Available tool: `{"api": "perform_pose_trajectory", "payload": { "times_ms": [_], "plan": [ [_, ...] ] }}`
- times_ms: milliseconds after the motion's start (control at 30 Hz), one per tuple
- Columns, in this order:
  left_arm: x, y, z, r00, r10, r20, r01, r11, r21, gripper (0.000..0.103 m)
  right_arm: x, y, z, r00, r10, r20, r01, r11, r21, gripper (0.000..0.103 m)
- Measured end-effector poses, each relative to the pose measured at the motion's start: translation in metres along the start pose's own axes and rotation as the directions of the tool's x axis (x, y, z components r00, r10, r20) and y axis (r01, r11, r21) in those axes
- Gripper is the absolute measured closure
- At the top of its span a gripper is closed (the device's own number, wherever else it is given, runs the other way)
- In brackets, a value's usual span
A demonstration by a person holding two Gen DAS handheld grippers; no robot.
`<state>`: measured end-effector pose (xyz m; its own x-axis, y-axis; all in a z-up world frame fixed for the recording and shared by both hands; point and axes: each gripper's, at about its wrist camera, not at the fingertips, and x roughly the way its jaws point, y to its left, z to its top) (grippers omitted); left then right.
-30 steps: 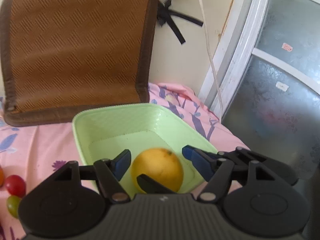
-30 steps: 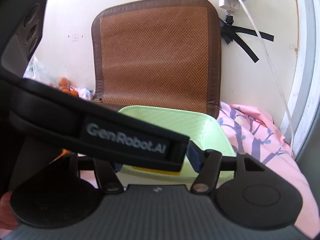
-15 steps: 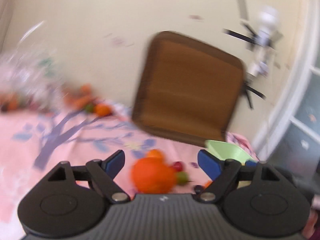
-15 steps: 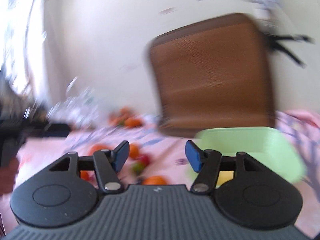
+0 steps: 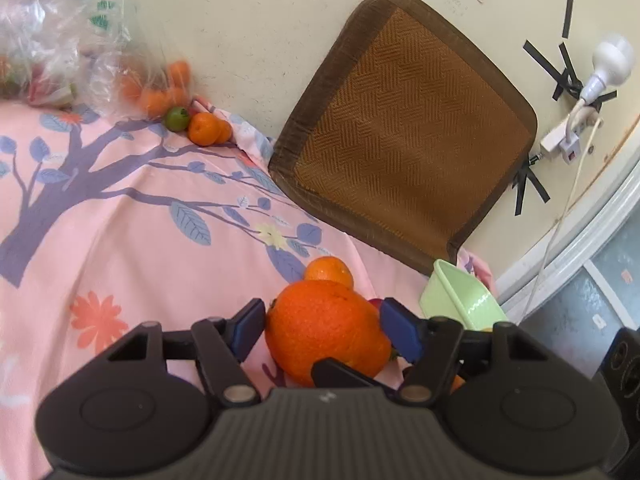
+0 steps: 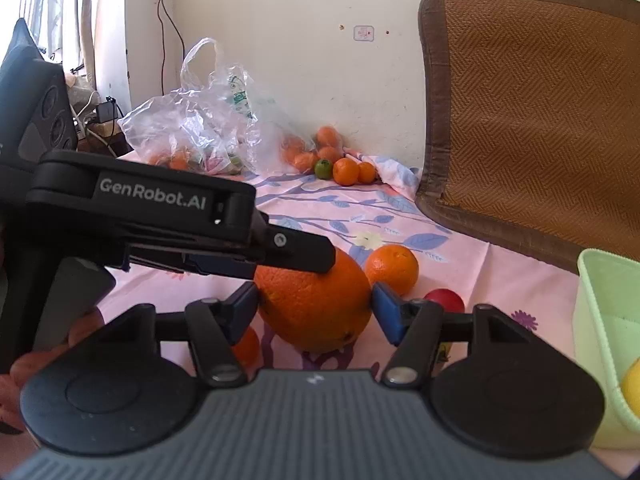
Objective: Organize fruits
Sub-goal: 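Grasp the large orange with the left gripper and lift it, then lower the large orange into the green basket and open the left gripper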
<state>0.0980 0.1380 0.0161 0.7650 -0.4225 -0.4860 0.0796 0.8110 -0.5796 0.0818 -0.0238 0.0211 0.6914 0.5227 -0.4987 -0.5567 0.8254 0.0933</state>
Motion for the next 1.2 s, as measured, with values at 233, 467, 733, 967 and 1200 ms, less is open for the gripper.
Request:
{"api": "perform_pose_trajectory", "payload": {
  "times_ms": [233,467,733,967,1200],
  "plan": [
    [-0.036,-0.077,-0.037,0.996,-0.087,0.038,0.081,0.986,0.144,0.04,-0.081,-0.013,-0.025,0.988,-0.061,0.139,0.066,0.997,-0.029,0.04],
    [0.002,-0.146,-0.096,0.982,-0.16,-0.1,0.182,0.942,0.281,0.039,-0.15,-0.013,-0.085,0.952,-0.269,0.144,0.276,0.961,-0.03,0.04],
    [0.017,-0.16,-0.118,0.971,-0.176,-0.162,0.218,0.93,0.295,0.037,-0.161,-0.025,-0.104,0.945,-0.291,0.15,0.291,0.956,0.02,0.051],
    [0.014,-0.16,-0.12,0.967,-0.183,-0.176,0.227,0.934,0.275,0.018,-0.158,-0.03,-0.113,0.958,-0.264,0.114,0.261,0.964,0.046,0.024],
    [0.017,-0.172,-0.117,0.982,-0.122,-0.146,0.164,0.932,0.323,0.04,-0.142,-0.048,-0.109,0.981,-0.193,0.033,0.188,0.975,0.122,0.039]
  ]
}}
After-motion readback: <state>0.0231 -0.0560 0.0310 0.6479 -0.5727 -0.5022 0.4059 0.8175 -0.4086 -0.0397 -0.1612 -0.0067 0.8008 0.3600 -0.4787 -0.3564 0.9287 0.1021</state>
